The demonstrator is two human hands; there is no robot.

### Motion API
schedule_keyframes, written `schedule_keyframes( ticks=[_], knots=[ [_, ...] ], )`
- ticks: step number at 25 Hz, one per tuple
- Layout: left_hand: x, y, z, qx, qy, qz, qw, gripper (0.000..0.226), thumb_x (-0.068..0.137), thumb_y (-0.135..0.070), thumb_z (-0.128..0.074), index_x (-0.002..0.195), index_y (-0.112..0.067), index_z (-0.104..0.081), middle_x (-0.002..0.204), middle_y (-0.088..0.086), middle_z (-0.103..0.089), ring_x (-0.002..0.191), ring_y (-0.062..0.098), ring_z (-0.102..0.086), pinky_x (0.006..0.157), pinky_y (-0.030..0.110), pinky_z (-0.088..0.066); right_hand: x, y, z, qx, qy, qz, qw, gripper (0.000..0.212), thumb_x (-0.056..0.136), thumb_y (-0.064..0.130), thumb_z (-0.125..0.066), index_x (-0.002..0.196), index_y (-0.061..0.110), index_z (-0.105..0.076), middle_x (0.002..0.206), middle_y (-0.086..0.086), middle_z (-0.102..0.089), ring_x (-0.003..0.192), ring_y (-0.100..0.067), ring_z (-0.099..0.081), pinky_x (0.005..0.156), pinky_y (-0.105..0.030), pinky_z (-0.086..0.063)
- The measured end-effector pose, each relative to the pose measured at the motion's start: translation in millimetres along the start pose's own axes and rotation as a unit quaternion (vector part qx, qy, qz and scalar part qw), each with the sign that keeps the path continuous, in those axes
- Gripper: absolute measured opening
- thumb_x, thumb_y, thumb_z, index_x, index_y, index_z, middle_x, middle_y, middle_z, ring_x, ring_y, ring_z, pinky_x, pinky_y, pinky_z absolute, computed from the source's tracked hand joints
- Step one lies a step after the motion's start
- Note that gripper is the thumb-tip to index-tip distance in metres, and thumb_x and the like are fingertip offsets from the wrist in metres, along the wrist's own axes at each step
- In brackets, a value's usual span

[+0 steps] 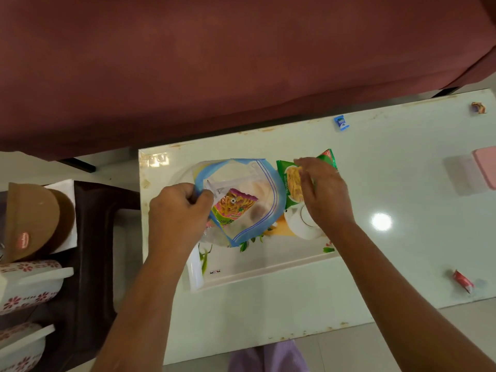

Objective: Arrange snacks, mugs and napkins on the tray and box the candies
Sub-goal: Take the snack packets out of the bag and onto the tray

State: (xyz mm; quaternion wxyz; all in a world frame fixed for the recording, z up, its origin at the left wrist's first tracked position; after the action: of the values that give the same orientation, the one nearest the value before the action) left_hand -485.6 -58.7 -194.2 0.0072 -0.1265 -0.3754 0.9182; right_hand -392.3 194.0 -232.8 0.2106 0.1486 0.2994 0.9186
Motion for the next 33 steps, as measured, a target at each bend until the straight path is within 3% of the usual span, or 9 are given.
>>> schedule_keyframes(
  ticks=[2,7,15,18,20,23,24,27,33],
  knots=[
    [-4,1,-5,0.001,0.010,0.002,1.000,0.023,0.082,-0.023,-0.061,0.068,-0.006,-0.067,0.062,0.009,-0.068,0.060,0.021,-0.066,0.059,0.042,-0.057,-7,45,27,0.100,-0.051,0.046,0.993,0.021,0.091,0.019,-0.049,0.105,0.014,-0.065,0.099,0.005,-0.065,0.089,-0.006,-0.058,0.082,-0.008,-0.041],
    [-11,0,-6,0.005,0.019,-0.001,1.000,0.017,0.084,-0.024,-0.061,0.073,-0.012,-0.066,0.073,0.013,-0.070,0.068,0.024,-0.068,0.064,0.047,-0.058,-41,91,-92,-0.058,0.339,0.060,0.937,0.071,0.082,0.007,-0.063,0.144,0.017,-0.030,0.146,-0.005,-0.039,0.127,-0.027,-0.042,0.102,-0.040,-0.042],
    [-8,10,-2,0.000,0.025,0.002,1.000,0.018,0.084,-0.024,-0.060,0.071,-0.012,-0.064,0.072,0.011,-0.069,0.067,0.023,-0.067,0.062,0.043,-0.058,-30,91,-115,-0.002,0.327,0.043,0.944,0.031,0.078,0.028,-0.071,0.097,0.020,-0.048,0.094,-0.008,-0.065,0.088,-0.032,-0.059,0.063,-0.031,-0.039],
    [-8,13,2,-0.002,0.019,0.000,1.000,0.023,0.084,-0.025,-0.059,0.063,-0.014,-0.060,0.059,0.005,-0.064,0.057,0.016,-0.061,0.050,0.028,-0.047,-27,65,-54,0.138,0.195,-0.056,0.969,0.031,0.069,0.030,-0.077,0.088,0.025,-0.053,0.074,0.003,-0.064,0.070,-0.018,-0.061,0.059,-0.029,-0.046],
    [-6,15,2,-0.010,0.021,0.004,1.000,0.025,0.086,-0.026,-0.058,0.062,-0.017,-0.059,0.057,-0.003,-0.061,0.053,0.005,-0.060,0.044,0.016,-0.040,-41,35,-14,0.350,0.095,-0.174,0.916,0.029,0.067,0.026,-0.078,0.091,0.022,-0.062,0.076,0.003,-0.069,0.069,-0.014,-0.065,0.061,-0.030,-0.053],
    [-5,15,-9,-0.044,0.047,0.011,0.998,0.028,0.090,-0.032,-0.056,0.069,-0.015,-0.061,0.064,-0.001,-0.066,0.054,0.004,-0.063,0.050,0.017,-0.046,-80,0,-15,0.635,-0.003,-0.328,0.700,0.032,0.070,0.024,-0.075,0.100,0.025,-0.063,0.087,0.004,-0.071,0.079,-0.013,-0.066,0.060,-0.029,-0.056],
    [-4,16,-13,-0.059,0.057,0.016,0.996,0.031,0.091,-0.035,-0.055,0.073,-0.011,-0.063,0.067,0.004,-0.068,0.057,0.007,-0.064,0.055,0.024,-0.050,-88,-4,-24,0.657,-0.016,-0.359,0.663,0.036,0.068,0.025,-0.073,0.102,0.026,-0.060,0.087,0.006,-0.070,0.078,-0.011,-0.065,0.059,-0.025,-0.055],
    [-6,19,-25,-0.087,0.088,0.031,0.992,0.038,0.091,-0.043,-0.052,0.084,-0.008,-0.065,0.074,0.009,-0.070,0.063,0.012,-0.067,0.065,0.035,-0.056,-96,9,-51,0.675,0.016,-0.383,0.630,0.047,0.063,0.017,-0.072,0.106,0.027,-0.055,0.076,0.007,-0.069,0.063,-0.007,-0.066,0.053,-0.022,-0.053],
    [-8,21,-30,-0.131,0.112,0.047,0.984,0.036,0.096,-0.033,-0.045,0.085,-0.003,-0.062,0.071,0.010,-0.065,0.063,0.016,-0.059,0.062,0.034,-0.045,-105,55,-81,0.654,0.192,-0.331,0.653,0.045,0.068,-0.009,-0.069,0.104,0.015,-0.058,0.081,-0.006,-0.070,0.074,-0.021,-0.070,0.066,-0.034,-0.058]
  ],
)
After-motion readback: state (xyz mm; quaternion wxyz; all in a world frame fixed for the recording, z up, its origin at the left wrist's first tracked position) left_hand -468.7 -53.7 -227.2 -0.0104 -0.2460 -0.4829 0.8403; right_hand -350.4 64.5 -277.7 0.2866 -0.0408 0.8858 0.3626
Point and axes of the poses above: each hand's wrist, its own x-axis towards the middle knuckle, its own z-axis out of the back of the hand, y = z × x, the point moved 10 cm from there along x, towards the middle knuckle
